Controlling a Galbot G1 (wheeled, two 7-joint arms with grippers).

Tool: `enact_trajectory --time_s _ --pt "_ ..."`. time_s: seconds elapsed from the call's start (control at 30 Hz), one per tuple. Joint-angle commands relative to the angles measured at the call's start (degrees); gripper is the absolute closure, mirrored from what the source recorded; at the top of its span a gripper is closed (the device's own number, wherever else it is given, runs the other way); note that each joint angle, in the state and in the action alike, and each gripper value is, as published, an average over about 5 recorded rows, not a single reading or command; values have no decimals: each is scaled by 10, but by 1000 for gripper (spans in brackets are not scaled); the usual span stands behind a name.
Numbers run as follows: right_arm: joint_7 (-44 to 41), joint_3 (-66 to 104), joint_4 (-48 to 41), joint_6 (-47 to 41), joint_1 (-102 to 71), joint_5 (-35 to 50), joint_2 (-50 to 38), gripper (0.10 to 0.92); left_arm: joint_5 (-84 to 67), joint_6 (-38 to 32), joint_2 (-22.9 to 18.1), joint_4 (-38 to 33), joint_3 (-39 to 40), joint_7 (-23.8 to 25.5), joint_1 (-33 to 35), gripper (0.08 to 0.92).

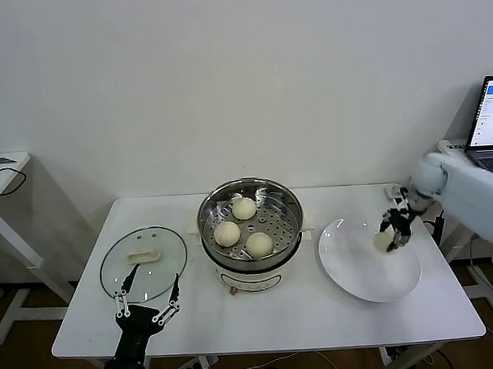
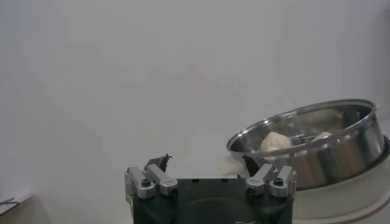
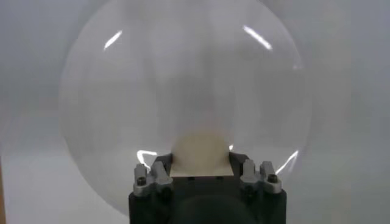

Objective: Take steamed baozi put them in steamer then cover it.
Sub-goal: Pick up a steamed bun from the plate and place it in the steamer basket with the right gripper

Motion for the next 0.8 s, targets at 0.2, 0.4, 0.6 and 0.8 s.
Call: enact_trajectory --time_s 0.2,0.4,0.6,0.8 --pt "-98 -153 134 -25 280 153 99 380 -2 3 2 -8 7 -2 -5 177" --pt "-93 -176 145 -37 297 183 172 381 -2 3 4 -11 8 -2 -6 177" --pt "-59 -182 126 -47 266 187 227 381 -3 3 4 -13 5 -3 -5 177" --pt "-28 -182 88 -53 224 174 273 384 -3 5 3 -15 1 -5 -4 177"
